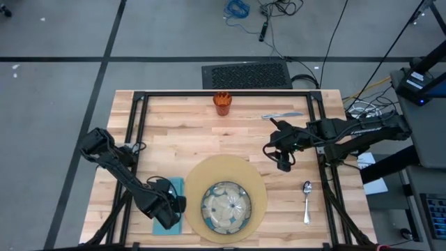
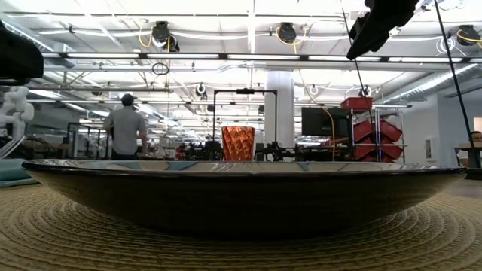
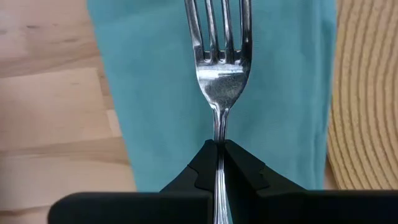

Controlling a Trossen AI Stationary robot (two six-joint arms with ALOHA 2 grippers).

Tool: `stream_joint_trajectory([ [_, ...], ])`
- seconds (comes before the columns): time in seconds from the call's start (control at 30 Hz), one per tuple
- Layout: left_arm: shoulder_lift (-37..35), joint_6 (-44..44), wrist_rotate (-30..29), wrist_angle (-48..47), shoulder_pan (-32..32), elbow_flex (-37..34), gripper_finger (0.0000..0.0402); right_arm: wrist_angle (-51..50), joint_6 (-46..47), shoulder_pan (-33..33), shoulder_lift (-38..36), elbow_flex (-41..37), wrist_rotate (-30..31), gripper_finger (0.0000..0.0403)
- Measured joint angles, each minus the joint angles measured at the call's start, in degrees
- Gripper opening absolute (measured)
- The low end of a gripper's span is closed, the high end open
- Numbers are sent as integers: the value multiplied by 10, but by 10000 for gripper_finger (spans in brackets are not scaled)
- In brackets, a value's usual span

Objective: Set table place
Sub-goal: Put the silver fork on the blue table napkin, then put the silver knife in the middle right of the table

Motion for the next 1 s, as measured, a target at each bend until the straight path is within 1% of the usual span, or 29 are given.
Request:
stream_joint_trajectory([
  [0.17,0,2,-1,-4,1,0,1,-1,-2,0,0,0,0,146],
  [0.27,0,3,-1,-1,1,0,12,-1,-2,0,0,0,0,146],
  [0.6,0,18,-1,-1,1,0,96,-2,-2,0,0,0,0,146],
  [0.67,-3,19,0,-13,1,5,108,-2,-2,0,0,0,0,146],
  [0.73,-12,34,-2,-52,1,19,115,-2,-2,0,0,0,0,146],
  [0.8,-26,55,-22,-116,1,44,118,-2,-5,0,0,0,1,146],
  [0.87,-38,70,-64,-189,1,81,118,-3,-6,0,0,0,2,146],
  [0.93,-49,99,-126,-263,1,123,118,-2,-6,0,0,0,3,146],
  [1.0,-56,139,-200,-312,1,163,118,6,12,0,0,0,3,146],
])
